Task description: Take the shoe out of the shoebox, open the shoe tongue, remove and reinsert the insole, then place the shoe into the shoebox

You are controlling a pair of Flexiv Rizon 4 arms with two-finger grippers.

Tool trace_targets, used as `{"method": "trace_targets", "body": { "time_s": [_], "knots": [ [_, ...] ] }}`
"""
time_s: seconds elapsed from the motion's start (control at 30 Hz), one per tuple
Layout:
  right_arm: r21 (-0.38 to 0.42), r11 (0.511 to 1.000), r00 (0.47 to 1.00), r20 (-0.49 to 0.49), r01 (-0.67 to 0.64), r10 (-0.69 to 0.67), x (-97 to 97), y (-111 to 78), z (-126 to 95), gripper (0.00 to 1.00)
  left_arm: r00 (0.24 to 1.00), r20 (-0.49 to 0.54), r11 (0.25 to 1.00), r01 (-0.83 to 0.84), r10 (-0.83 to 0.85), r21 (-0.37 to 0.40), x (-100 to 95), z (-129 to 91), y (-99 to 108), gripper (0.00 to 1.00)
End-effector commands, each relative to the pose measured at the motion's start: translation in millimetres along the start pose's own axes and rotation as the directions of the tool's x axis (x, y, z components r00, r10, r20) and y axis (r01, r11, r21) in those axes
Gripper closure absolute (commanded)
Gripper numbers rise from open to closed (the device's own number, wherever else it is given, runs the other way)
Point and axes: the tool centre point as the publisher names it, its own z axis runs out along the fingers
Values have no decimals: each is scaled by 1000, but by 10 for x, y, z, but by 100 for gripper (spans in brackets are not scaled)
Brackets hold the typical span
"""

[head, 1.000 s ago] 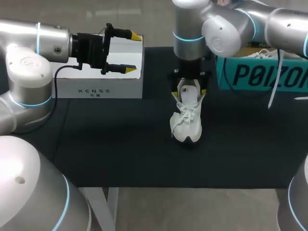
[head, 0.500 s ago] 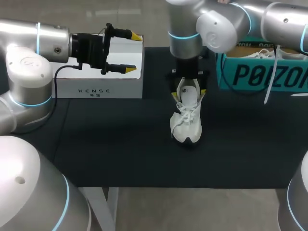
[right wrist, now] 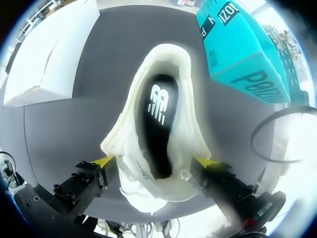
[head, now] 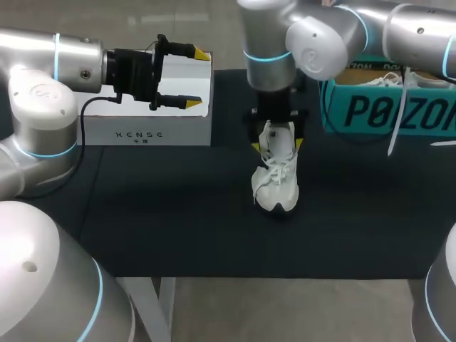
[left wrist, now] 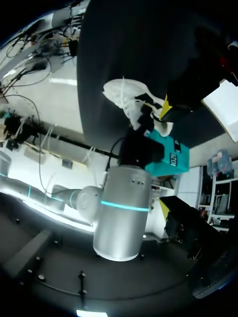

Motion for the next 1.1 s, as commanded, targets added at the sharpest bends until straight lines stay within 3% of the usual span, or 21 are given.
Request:
{"method": "trace_targets", "body": {
  "time_s": [0.03,0.5,0.53,0.6,0.63,0.67,0.9,1.1],
  "knots": [
    [2,1000,1000,5,-4,4,24,-66,-5,0,1000,-5,1000,0,0,-1,-4,-8,-8,0],
    [42,994,994,47,-103,101,-7,-324,-118,0,1000,-5,1000,0,0,-1,-4,-8,-8,0],
    [44,993,993,36,-113,111,-25,-343,-116,13,1000,-5,1000,0,0,-1,-4,-8,-8,0],
    [43,993,993,33,-112,111,-26,-350,-112,58,1000,-5,1000,0,0,-1,-4,-8,-8,0],
    [43,993,994,31,-107,106,-4,-348,-101,90,1000,-5,1000,0,0,-1,-4,-8,-8,0],
    [42,994,995,16,-104,103,5,-331,-90,100,1000,-5,1000,0,0,-1,-4,-8,-8,0],
    [23,995,995,2,-97,97,78,-248,-134,100,1000,-5,1000,0,0,-1,-4,-8,-8,0],
    [-1,998,998,5,-68,68,52,-99,-16,100,1000,-5,1000,0,0,-1,-4,-8,-8,0]
  ]
}}
